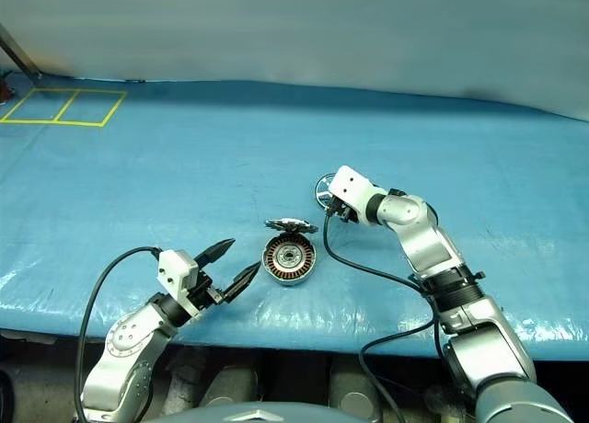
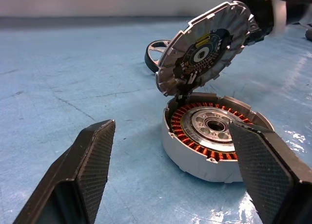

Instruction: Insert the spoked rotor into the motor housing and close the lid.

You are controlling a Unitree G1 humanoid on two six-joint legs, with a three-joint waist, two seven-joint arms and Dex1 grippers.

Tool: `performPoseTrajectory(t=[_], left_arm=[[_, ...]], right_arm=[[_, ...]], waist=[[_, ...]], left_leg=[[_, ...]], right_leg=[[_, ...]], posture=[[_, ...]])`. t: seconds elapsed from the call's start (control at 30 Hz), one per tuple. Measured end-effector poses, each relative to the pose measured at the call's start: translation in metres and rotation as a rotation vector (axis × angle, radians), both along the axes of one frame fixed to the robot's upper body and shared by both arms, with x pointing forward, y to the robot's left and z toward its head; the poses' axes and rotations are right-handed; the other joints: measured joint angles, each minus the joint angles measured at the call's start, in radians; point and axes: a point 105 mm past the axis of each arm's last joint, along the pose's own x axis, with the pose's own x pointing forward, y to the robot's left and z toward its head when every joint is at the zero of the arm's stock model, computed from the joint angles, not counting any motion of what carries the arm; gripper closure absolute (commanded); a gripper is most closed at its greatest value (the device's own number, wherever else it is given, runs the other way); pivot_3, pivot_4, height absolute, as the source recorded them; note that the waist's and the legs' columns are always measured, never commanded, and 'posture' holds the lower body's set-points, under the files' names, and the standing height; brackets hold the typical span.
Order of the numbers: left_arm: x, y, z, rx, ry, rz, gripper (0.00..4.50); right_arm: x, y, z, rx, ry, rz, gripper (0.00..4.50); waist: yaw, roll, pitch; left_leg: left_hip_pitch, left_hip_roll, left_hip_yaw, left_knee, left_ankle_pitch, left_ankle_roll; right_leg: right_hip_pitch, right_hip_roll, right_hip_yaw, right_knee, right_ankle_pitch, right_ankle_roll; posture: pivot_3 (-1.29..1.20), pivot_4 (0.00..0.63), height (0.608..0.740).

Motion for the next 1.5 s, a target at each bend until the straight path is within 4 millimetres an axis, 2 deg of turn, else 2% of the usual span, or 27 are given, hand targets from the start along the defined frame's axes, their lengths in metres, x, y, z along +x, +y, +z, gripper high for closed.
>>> performPoseTrajectory(t=[0.2, 0.4, 0.63, 0.77, 0.97, 1.13, 1.27, 1.43, 1.5], left_arm=[[-0.003, 0.002, -0.004, 0.003, 0.015, 0.019, 0.52], [-0.004, 0.003, -0.006, 0.005, 0.022, 0.025, 0.52], [-0.004, 0.003, -0.006, 0.008, 0.026, 0.03, 0.52], [0.0, 0.004, -0.002, 0.016, 0.013, 0.024, 0.52], [0.016, 0.019, 0.02, 0.079, -0.049, -0.002, 0.52], [0.015, 0.018, 0.025, 0.074, -0.03, -0.066, 0.52], [0.013, 0.015, 0.027, 0.072, -0.026, -0.096, 0.52], [0.012, 0.012, 0.025, 0.066, -0.021, -0.107, 0.52], [0.012, 0.011, 0.025, 0.061, -0.021, -0.107, 0.52]], right_arm=[[0.02, 0.002, 0.007, -0.085, -0.031, 0.034, 1.95], [0.023, -0.005, 0.001, -0.226, -0.05, 0.104, 1.95], [0.028, -0.008, 0.031, -0.33, -0.126, 0.193, 1.95], [0.027, -0.003, 0.02, -0.368, -0.106, 0.229, 1.95], [0.026, -0.001, 0.007, -0.425, -0.099, 0.259, 1.95], [0.028, -0.007, 0.002, -0.5, -0.121, 0.27, 1.95], [0.028, -0.011, 0.001, -0.552, -0.141, 0.288, 1.95], [0.025, 0.002, 0.012, -0.459, -0.138, 0.311, 1.95], [0.027, 0.003, 0.016, -0.473, -0.156, 0.31, 1.95]], waist=[[0.0, 0.0, 0.0], [0.0, 0.0, 0.0], [-0.002, 0.001, 0.0], [-0.001, 0.001, 0.0], [-0.001, 0.001, 0.0], [-0.003, 0.001, 0.0], [-0.002, 0.001, 0.0], [-0.006, 0.001, 0.0], [-0.004, 0.001, 0.0]], left_leg=[[-0.004, 0.0, 0.0, 0.0, 0.0, 0.0], [-0.008, 0.0, 0.0, 0.001, 0.0, 0.0], [-0.01, 0.0, 0.001, 0.001, 0.0, -0.001], [-0.01, 0.0, 0.001, 0.002, 0.001, -0.001], [-0.01, 0.0, 0.001, 0.003, 0.001, -0.002], [-0.01, 0.0, 0.001, 0.002, 0.002, -0.003], [-0.01, 0.0, 0.001, 0.003, 0.002, -0.003], [-0.01, 0.0, 0.001, 0.003, 0.002, -0.002], [-0.01, 0.0, 0.001, 0.003, 0.002, -0.002]], right_leg=[[-0.004, 0.0, -0.001, 0.0, 0.0, 0.0], [-0.008, 0.0, -0.001, 0.001, 0.0, 0.0], [-0.011, 0.0, 0.0, 0.003, 0.001, 0.0], [-0.012, 0.0, 0.0, 0.004, 0.001, 0.0], [-0.012, 0.0, 0.0, 0.006, 0.001, -0.001], [-0.013, 0.0, 0.001, 0.006, 0.001, -0.001], [-0.013, 0.0, 0.001, 0.006, 0.001, -0.001], [-0.013, 0.0, 0.001, 0.007, 0.001, -0.001], [-0.013, 0.0, 0.001, 0.007, 0.001, -0.001]], posture=[[0.0, 0.15, 0.74], [0.0, 0.15, 0.74], [0.0, 0.15, 0.74], [0.0, 0.15, 0.74], [0.0, 0.15, 0.74], [0.0, 0.15, 0.74], [0.0, 0.15, 0.74], [0.0, 0.15, 0.74], [0.0, 0.15, 0.74]])
